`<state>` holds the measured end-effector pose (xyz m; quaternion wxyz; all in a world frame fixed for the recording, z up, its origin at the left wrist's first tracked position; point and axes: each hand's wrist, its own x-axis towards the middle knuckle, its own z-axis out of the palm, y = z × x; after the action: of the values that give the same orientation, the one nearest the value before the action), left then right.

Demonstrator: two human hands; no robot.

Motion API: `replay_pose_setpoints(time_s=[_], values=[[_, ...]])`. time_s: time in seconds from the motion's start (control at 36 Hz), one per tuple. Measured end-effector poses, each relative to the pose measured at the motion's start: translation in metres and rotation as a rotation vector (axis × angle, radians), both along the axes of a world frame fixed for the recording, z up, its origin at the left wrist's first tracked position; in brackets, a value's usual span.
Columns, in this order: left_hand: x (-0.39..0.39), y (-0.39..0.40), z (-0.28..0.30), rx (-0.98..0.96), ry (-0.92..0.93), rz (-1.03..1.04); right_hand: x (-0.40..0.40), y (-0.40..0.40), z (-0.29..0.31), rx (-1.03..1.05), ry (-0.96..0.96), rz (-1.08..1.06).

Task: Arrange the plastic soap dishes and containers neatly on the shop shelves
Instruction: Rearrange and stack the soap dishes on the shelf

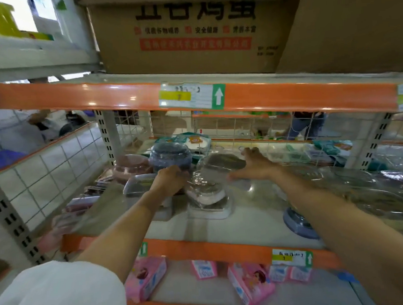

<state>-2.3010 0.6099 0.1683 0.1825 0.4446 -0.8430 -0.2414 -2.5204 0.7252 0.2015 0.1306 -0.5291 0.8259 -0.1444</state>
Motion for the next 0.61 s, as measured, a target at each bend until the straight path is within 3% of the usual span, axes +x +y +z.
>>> replay_pose_setpoints(time_s=[0.14, 0.19, 0.36, 0.61], values=[[0.029, -0.013, 0.005, 0.511, 0.541, 0.12, 0.061, -0.034, -0.008, -0.057, -0.001, 0.116], [0.046, -0.02, 0.005, 0.602, 0.637, 0.094, 0.084, -0.049, -0.011, -0.05, 0.007, 0.156], [0.091, -0.038, 0.0, 0.53, 0.645, 0.06, 0.126, -0.076, -0.022, -0.087, -0.125, 0.171], [0.113, -0.064, -0.01, 0.358, 0.568, 0.215, 0.144, -0.09, -0.043, -0.108, -0.421, 0.068]])
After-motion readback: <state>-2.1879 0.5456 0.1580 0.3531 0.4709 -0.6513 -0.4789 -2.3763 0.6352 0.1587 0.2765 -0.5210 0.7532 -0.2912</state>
